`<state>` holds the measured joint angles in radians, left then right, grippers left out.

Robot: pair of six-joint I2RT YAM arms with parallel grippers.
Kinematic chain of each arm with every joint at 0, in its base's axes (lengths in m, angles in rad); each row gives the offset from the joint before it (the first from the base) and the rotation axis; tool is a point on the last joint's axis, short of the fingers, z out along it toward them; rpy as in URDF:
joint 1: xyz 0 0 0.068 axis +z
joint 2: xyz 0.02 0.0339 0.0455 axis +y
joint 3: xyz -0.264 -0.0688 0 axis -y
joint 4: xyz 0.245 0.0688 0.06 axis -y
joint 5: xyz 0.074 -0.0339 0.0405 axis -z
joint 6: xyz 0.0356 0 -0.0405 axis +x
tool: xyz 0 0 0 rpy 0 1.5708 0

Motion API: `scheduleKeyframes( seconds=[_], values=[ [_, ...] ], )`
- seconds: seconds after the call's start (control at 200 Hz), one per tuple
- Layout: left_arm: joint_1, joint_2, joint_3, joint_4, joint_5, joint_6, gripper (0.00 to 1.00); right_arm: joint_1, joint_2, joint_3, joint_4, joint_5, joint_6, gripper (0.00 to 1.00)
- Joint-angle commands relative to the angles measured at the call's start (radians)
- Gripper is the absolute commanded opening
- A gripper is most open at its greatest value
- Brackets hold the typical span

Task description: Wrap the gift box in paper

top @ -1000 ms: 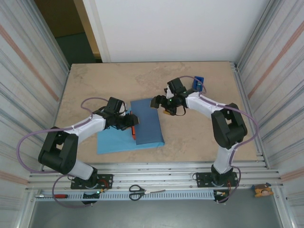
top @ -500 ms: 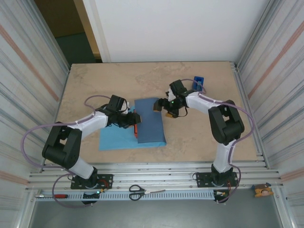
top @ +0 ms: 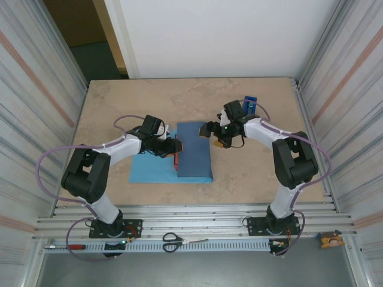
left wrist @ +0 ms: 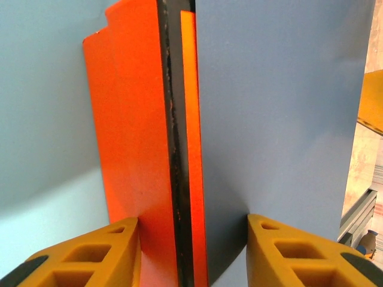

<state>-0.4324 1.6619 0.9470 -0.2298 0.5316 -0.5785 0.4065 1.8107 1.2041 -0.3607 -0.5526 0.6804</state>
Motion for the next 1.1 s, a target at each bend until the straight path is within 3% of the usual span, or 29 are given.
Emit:
scheduleKeyframes(
  seconds=[0.0,0.286,0.631,0.737,0.877,1.097],
  values=[
    [-0.014,0.044,-0.031,-0.088,-0.045,0.023,0.44,0.024,0.054,0.051,0.002,0.009,0.032,0.89],
    [-0.014,0.06,-0.028,-0.091,-0.041,0.023,0.44,0.033,0.133,0.018,-0.004,0.059,0.035,0.87],
    [-0.014,0.03,0.023,-0.113,-0.015,0.014,0.48,0.034,0.106,-0.104,0.026,0.121,0.05,0.82],
    [-0.011,0.007,0.073,-0.144,-0.008,0.02,0.55,0.04,0.117,-0.104,0.011,0.137,0.047,0.81],
    [0.009,-0.065,0.103,-0.175,-0.03,0.014,0.73,0.044,0.115,-0.115,0.004,0.155,0.046,0.8],
    [0.136,-0.236,-0.003,-0.214,-0.082,0.014,0.79,0.045,0.104,-0.12,-0.012,0.174,0.041,0.8]
  ],
)
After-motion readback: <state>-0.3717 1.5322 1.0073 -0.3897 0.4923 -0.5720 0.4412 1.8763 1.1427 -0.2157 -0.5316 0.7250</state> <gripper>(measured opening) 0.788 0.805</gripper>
